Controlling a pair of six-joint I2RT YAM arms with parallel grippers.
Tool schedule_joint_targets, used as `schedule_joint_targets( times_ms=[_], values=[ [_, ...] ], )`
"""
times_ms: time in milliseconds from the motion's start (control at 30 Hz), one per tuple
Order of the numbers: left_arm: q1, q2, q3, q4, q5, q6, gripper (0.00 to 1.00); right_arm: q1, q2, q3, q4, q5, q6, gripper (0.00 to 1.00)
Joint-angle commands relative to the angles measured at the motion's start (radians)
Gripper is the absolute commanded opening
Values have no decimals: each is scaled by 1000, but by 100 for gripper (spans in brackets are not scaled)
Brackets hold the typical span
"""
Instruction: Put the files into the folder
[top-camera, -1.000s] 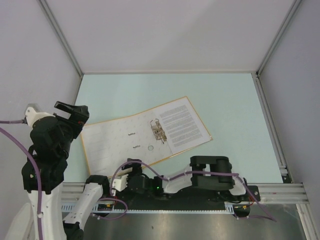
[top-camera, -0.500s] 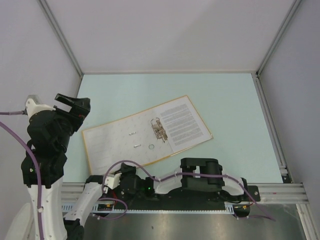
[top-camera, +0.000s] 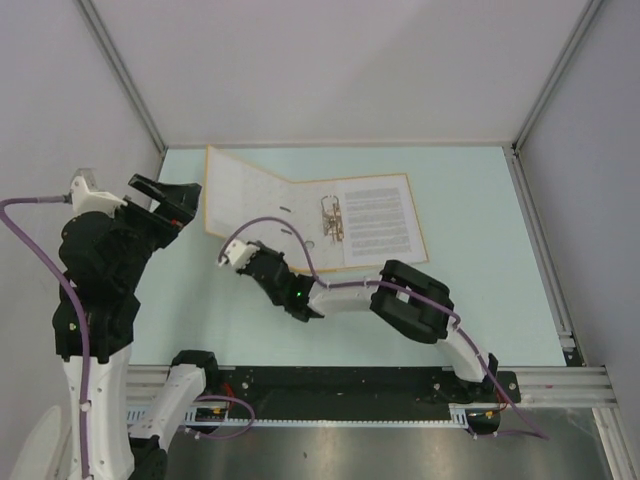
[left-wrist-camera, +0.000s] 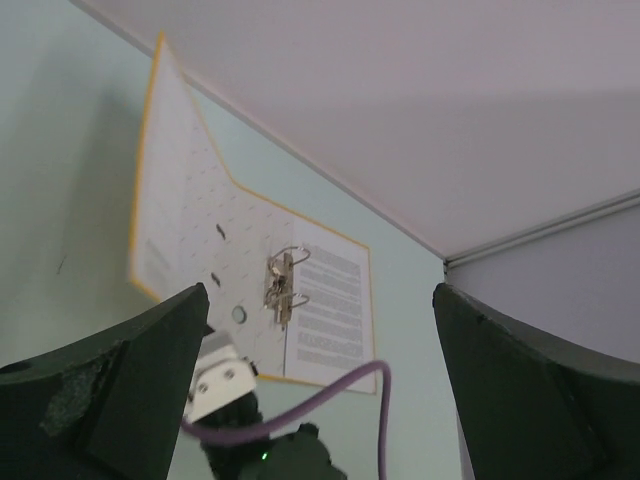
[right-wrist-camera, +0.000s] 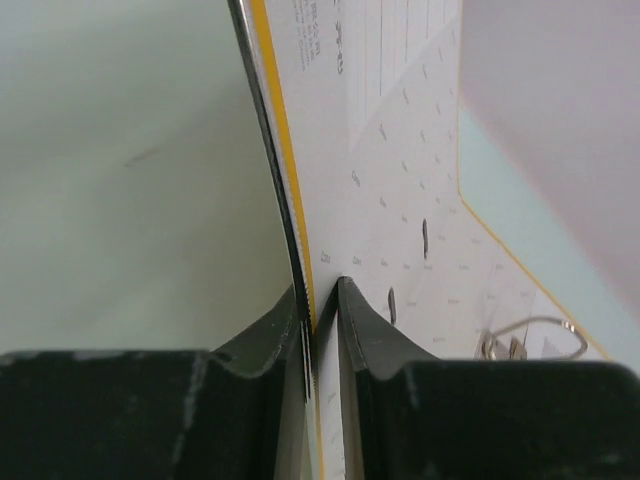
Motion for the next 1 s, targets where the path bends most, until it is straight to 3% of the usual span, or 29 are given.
schedule_joint_targets(
  times_ms=[0, 167, 300, 467, 633, 800, 967],
  values=[
    [-5, -23, -38, 56, 46, 49, 100, -23, -4, -15, -56, -11, 187, 0],
    [-5, -26, -9, 45, -5, 53, 100, -25, -83, -16, -79, -46, 350, 0],
    [-5, -33, 42, 53, -65, 73, 99, -78, -183, -18, -194, -151, 742, 0],
    [-5, -44, 44, 59, -72, 93, 100, -183, -312, -102, -200, -353, 1045, 0],
    [-5, -50, -19, 99, -1, 125, 99, -287, -421, -330, -52, -483, 1375, 0],
    [-5, 2, -113, 180, 193, 133, 100, -377, -527, -664, 178, -490, 1547, 0],
    [-5, 51, -225, 261, 310, 122, 100, -518, -513, -846, 330, -576, 1682, 0]
  ],
)
